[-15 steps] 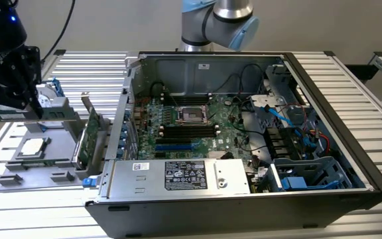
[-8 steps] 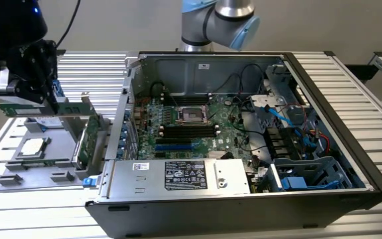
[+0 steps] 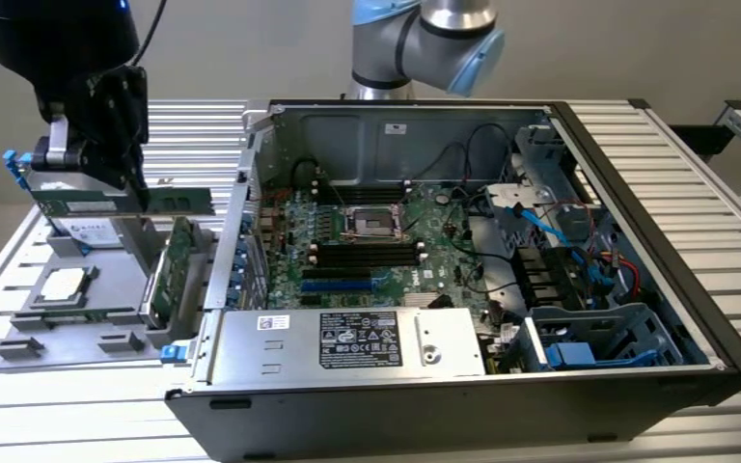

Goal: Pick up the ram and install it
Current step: 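Pick up the ram and move it above insertion slot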

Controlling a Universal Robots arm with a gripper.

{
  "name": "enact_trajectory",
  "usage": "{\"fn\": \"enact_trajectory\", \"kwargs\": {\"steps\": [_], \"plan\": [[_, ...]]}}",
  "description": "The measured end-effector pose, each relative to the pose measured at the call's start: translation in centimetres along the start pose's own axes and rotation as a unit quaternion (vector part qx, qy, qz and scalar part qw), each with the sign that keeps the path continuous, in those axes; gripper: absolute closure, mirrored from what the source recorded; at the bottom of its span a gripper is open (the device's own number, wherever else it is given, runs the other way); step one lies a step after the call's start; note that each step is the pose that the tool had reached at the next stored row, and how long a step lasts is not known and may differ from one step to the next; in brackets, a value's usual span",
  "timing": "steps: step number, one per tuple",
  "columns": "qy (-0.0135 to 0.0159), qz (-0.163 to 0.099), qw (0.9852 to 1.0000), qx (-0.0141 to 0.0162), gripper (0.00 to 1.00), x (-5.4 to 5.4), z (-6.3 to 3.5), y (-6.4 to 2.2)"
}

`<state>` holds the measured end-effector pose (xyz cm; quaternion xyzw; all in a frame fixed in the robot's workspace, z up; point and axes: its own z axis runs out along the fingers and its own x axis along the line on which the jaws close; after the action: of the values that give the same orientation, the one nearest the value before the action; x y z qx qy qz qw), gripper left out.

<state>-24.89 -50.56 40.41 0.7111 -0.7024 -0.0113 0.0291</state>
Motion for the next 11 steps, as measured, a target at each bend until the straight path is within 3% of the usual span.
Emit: {"fn": "enact_trajectory", "kwargs": {"steps": [11], "plan": [[0.0000, 0.000, 1.0000, 0.0000, 0.86, -0.4, -0.44, -3.89]]}}
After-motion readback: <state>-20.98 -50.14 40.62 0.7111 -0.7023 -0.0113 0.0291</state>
